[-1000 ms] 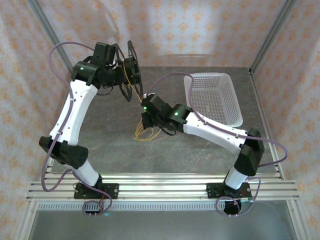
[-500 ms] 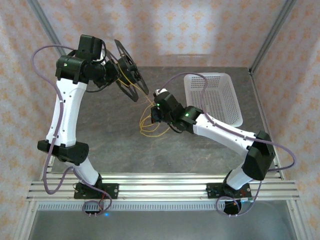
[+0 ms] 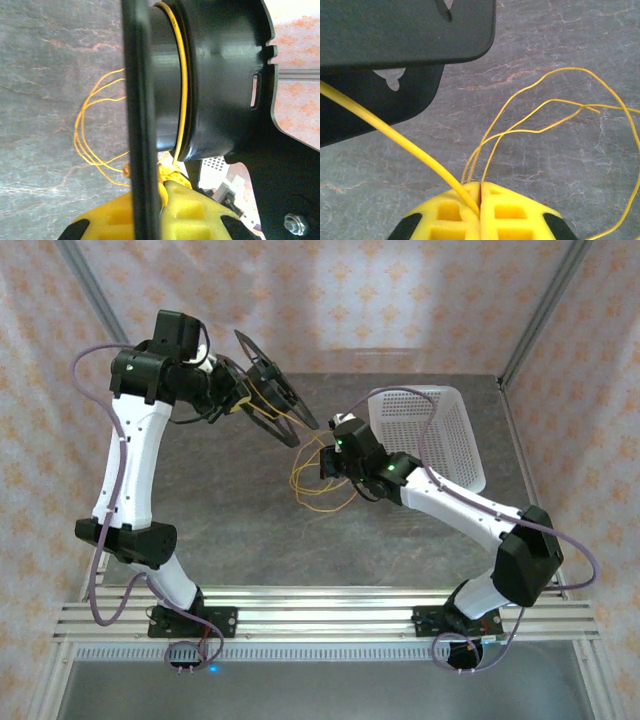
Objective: Wrap the cables
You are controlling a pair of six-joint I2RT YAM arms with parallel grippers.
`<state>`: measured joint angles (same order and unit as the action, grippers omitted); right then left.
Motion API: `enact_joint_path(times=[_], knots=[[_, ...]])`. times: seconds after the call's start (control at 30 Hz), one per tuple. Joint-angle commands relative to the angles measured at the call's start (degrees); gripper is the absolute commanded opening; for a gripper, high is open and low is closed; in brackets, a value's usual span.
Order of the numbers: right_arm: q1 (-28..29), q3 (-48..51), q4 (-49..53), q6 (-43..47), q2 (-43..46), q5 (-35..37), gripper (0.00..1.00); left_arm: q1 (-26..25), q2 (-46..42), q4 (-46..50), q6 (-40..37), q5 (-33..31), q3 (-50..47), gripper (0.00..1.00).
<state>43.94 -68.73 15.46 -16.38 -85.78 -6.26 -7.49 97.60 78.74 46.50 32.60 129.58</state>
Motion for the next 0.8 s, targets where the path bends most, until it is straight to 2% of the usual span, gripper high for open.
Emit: enact_joint_path(times=[0.0,0.13,0.23,0.33,0.77], knots=[[-3.15,1.99,1.38,-1.78,-2.4,0.82,0.0,1.78,-2.9,-9.89,0.18,3.34,0.85,0.0],[-4.3,-1.06,0.8,-1.31,-4.07,-2.12,0.01,1.69,-3.12,-11.17,-0.7,4.12,-0.53,0.0],[-4.3,-3.26,1.16,-0.65,-4.23,-4.65,0.2,1.69,-3.22,-11.76,-2.42,4.19,-0.99,0.0],[-4.3,-3.91,1.41,-0.53,-2.55,-6.64,0.33,1.69,-3.28,-12.21,-4.74,3.35,-1.31,0.0],[-4.38,-0.88,1.47,-2.85,8.78,-16.3,0.55,1.6,-6.72,-18.53,-8.44,1.82,-8.43,0.0]])
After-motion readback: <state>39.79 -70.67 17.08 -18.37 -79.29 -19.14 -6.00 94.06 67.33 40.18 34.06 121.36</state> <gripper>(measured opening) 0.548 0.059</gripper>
